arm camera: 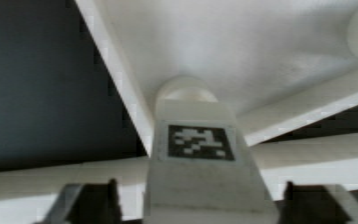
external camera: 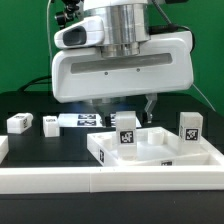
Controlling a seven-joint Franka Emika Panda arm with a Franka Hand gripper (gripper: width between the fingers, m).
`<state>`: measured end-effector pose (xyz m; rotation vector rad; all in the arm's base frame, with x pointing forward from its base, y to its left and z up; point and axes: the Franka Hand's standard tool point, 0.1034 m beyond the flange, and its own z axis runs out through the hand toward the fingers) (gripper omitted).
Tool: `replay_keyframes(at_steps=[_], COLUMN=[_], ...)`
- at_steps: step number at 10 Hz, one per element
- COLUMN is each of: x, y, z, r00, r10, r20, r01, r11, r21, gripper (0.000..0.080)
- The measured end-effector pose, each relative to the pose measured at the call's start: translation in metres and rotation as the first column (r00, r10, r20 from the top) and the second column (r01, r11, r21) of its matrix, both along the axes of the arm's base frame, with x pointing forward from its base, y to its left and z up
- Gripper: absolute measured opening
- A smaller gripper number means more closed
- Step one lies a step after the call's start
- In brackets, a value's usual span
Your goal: Assemble square table
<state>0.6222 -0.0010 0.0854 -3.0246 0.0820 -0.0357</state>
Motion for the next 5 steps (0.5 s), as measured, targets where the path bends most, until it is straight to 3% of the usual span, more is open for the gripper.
replay_keyframes(at_steps=[1,5], x=[0.0001,0.0002], y=[-0.0003,-0.0005], z=[0.0,0.0], r00=[1.0,0.996], r10=[0.0,-0.087], r20=[0.0,-0.009], r01=[0.0,0.087], r11=[1.0,0.996], r21=[0.0,0.003], gripper=[0.029,0.0289])
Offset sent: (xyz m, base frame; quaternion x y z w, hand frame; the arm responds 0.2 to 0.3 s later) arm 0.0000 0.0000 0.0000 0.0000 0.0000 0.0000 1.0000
